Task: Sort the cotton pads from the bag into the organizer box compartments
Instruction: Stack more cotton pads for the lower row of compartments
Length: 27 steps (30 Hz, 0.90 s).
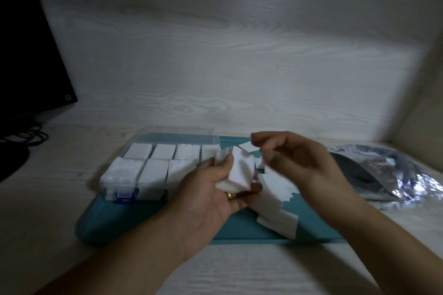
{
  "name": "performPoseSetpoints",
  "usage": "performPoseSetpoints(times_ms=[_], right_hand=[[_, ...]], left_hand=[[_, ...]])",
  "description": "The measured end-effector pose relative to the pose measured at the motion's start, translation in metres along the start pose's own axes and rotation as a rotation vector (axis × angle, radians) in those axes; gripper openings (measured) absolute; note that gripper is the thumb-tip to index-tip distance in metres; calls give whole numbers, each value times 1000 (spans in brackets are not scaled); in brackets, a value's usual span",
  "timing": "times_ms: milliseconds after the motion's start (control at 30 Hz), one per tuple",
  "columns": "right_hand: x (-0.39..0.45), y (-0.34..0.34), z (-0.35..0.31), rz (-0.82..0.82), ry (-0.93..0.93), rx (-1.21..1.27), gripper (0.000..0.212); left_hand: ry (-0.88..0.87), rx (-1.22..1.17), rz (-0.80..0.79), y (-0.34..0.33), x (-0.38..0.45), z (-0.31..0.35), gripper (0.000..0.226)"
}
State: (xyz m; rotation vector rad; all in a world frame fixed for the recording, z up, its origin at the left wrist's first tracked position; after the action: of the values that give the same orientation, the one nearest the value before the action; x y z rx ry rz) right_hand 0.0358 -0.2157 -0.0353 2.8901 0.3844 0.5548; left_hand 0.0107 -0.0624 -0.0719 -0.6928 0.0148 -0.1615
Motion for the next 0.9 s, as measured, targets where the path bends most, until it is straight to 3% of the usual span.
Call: performPoseSetpoints(times_ms=[67,100,167,267,367,500,600,767,900], right_hand=[[5,20,1,127,-30,-253,14],[7,27,3,105,-39,-499,17],[7,25,11,-105,-97,-837,25],[2,10,24,-337,-108,-1049,45],[0,-1,24,-344,-65,-1086,50],[0,-7,24,-290,7,-1006,42],[2,0,20,-207,12,-857,19],[11,27,4,87,-80,-186,9],[8,24,1,30,-134,178,17]], left_hand=[[-28,-15,27,1,0,6,38],[-43,-21,44,1,1,9,37],[-63,-21,67,1,1,13,34],[-71,-17,99,1,0,14,32],[-74,-4,122,1,0,14,32],[-76,0,130,4,0,12,30],[-87,18,134,5,1,12,30],[-113,50,126,4,2,11,36],[-108,118,78,4,1,6,50]])
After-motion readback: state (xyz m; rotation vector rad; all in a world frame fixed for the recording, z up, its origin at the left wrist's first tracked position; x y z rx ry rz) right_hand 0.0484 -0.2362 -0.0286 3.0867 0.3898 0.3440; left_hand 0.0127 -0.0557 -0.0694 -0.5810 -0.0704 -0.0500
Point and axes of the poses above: each hand's wrist, its own x-axis towards the middle knuckle, its own y-axis out of the back of the hand, z = x × y, the point moved 3 cm from there along x, towards the middle knuckle, and after that the axes turned 6 degrees about -y, right-handed, at the moved point
